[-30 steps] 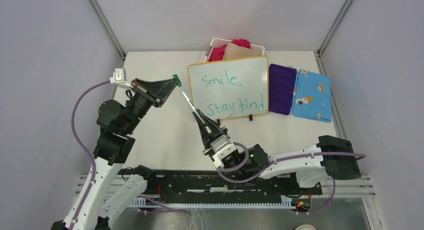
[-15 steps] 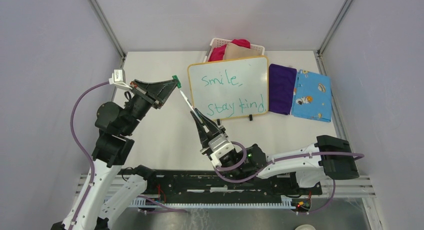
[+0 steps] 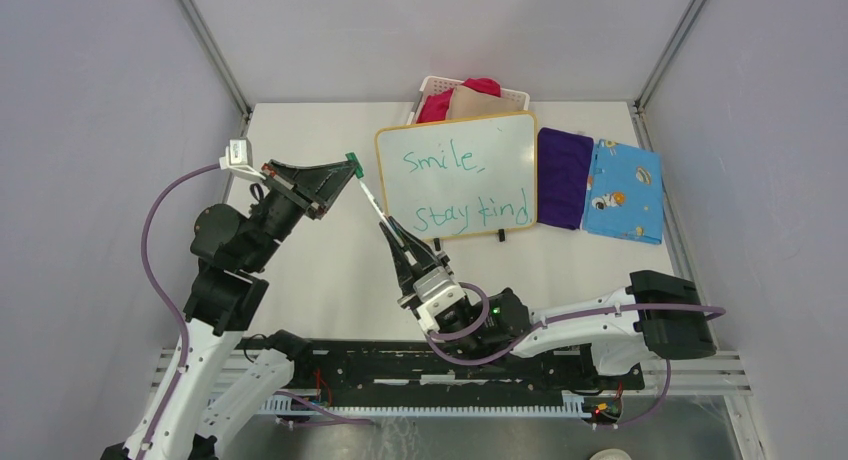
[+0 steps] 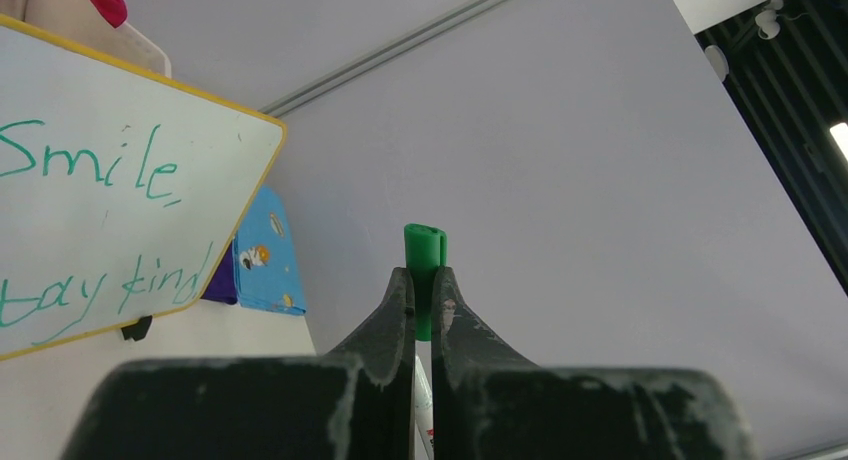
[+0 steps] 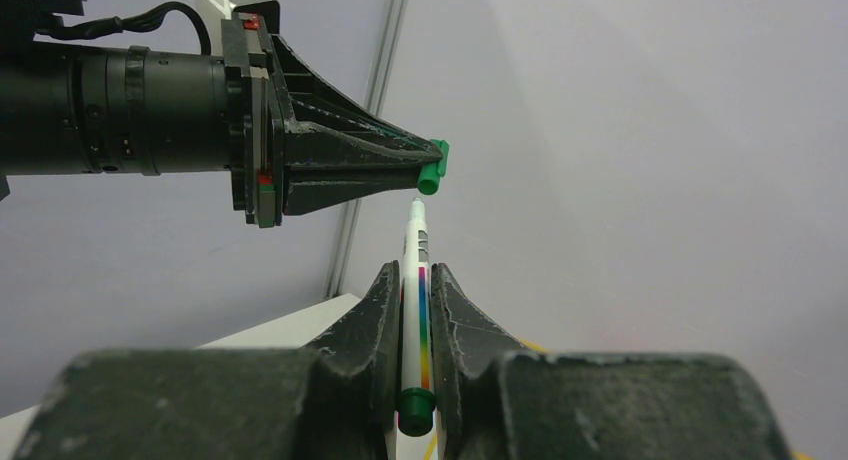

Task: Write a sentence on the whiteboard
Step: Close the whiteboard marker at the center of the board.

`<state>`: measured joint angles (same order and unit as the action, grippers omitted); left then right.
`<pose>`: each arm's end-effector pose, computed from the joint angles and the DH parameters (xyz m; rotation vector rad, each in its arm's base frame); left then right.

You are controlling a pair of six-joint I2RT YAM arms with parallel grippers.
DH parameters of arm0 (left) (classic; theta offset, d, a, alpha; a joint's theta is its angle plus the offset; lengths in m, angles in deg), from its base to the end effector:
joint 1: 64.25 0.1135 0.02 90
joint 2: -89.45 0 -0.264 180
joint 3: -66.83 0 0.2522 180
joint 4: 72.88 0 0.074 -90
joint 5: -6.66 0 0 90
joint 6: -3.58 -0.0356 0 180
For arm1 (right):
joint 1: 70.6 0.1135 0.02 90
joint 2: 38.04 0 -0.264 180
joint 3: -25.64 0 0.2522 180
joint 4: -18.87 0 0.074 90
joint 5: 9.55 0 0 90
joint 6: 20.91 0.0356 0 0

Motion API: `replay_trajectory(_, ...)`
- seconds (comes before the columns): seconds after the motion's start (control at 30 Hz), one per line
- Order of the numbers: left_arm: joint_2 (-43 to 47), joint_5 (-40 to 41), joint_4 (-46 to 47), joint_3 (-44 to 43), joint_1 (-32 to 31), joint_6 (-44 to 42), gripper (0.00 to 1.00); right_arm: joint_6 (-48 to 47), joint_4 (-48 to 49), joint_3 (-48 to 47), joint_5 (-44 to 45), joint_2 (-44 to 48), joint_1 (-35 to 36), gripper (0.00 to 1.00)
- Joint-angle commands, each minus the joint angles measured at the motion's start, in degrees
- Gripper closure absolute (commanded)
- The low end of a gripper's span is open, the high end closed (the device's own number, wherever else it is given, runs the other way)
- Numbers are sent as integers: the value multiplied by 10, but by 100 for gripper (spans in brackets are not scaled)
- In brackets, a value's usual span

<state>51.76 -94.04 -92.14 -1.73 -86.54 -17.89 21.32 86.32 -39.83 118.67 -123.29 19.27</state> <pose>0.1218 -0.0571 0.4262 -0.4368 1.4682 -1.4291 0.0227 0.3041 0.3666 -0.4354 0.8547 0.4320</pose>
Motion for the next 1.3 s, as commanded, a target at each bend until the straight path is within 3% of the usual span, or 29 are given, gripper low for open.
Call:
replay_trajectory(0.0, 7, -6, 5, -21, -3, 0, 98, 3, 30, -27, 10, -1, -3, 100)
replay_trajectory(1.27, 9, -6, -2, -15, -5, -14, 98, 4, 40, -38, 10, -4, -4, 100)
